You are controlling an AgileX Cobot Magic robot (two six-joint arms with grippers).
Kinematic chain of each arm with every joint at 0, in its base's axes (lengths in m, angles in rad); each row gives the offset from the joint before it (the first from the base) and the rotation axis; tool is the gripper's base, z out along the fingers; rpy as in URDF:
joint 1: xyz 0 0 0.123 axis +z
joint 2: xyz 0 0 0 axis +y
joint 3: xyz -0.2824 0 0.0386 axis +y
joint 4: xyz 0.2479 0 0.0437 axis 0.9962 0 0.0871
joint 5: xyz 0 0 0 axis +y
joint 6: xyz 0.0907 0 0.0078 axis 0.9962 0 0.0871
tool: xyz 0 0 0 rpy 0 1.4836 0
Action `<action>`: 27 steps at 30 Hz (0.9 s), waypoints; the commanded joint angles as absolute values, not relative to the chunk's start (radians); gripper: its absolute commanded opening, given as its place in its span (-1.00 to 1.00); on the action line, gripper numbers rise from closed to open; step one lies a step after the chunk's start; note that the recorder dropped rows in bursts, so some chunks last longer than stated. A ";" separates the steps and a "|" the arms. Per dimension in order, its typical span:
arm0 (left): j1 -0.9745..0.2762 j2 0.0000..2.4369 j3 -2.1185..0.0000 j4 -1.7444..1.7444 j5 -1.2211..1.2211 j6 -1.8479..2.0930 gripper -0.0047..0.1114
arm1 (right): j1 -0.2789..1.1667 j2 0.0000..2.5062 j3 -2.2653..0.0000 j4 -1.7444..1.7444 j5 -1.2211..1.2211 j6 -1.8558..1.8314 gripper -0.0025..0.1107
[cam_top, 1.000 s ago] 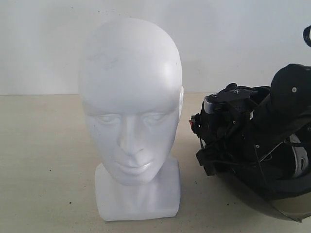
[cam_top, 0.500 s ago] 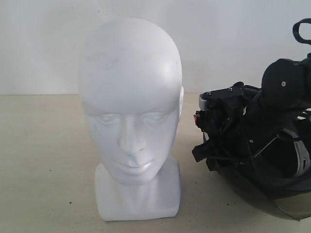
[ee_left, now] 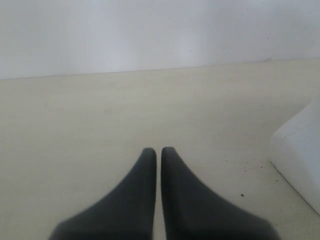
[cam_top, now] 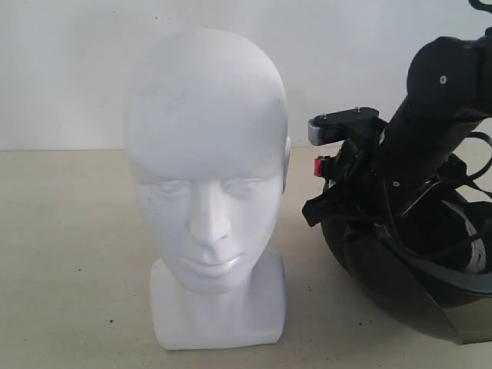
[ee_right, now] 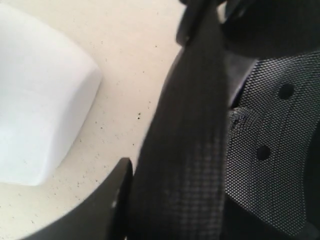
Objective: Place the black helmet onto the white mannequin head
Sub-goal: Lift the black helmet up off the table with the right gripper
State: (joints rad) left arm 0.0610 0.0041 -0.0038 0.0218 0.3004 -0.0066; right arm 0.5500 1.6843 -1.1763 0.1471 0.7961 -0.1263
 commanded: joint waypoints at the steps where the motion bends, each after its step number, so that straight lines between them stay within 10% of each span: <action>1: 0.055 0.000 0.000 0.014 0.300 -0.010 -0.84 | 0.550 1.680 -1.189 0.090 0.791 -0.118 -0.96; 27: 0.055 0.000 0.000 0.014 0.300 -0.010 -0.84 | 0.550 1.292 -1.189 -0.128 0.698 -0.027 -0.96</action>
